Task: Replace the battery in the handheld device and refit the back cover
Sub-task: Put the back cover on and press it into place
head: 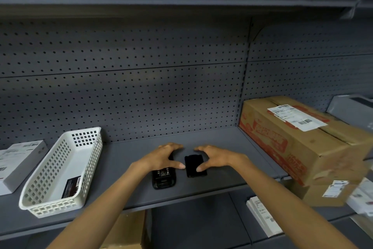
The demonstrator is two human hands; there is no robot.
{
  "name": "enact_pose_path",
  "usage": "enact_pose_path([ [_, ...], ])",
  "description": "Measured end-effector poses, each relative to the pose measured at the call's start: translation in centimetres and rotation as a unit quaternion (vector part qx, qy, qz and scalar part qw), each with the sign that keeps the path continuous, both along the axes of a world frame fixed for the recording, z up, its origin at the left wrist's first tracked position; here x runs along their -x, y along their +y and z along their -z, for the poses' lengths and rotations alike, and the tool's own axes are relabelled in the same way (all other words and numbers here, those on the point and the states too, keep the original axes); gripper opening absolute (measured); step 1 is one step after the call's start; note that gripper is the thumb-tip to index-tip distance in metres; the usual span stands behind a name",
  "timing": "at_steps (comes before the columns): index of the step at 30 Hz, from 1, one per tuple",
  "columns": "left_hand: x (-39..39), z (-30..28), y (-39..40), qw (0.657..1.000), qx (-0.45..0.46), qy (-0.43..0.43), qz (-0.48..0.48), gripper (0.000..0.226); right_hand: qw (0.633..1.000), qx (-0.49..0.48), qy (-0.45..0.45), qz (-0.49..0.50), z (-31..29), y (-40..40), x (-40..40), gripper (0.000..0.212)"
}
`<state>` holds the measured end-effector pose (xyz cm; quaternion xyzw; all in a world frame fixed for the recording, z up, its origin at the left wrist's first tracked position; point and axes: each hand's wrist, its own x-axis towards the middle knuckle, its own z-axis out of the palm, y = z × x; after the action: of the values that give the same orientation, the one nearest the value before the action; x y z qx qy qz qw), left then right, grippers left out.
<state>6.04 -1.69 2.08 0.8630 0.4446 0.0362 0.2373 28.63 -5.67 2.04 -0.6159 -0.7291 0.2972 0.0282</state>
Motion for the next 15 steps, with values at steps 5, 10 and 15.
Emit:
enact_pose_path([
  [5,-2.4,1.0,-0.4,0.999,-0.005,0.040,0.024,0.087,1.000,-0.003,-0.016,-0.012,1.0,-0.1,-1.1,0.094],
  [10,-3.3,2.2,-0.4,0.997,-0.019,0.074,0.011,0.092,1.000,-0.011,-0.006,-0.024,1.9,0.2,-1.6,0.095],
  [15,-3.4,2.4,-0.1,0.998,0.002,0.059,-0.001,0.088,0.999,-0.015,0.017,-0.024,2.4,0.5,-1.5,0.095],
])
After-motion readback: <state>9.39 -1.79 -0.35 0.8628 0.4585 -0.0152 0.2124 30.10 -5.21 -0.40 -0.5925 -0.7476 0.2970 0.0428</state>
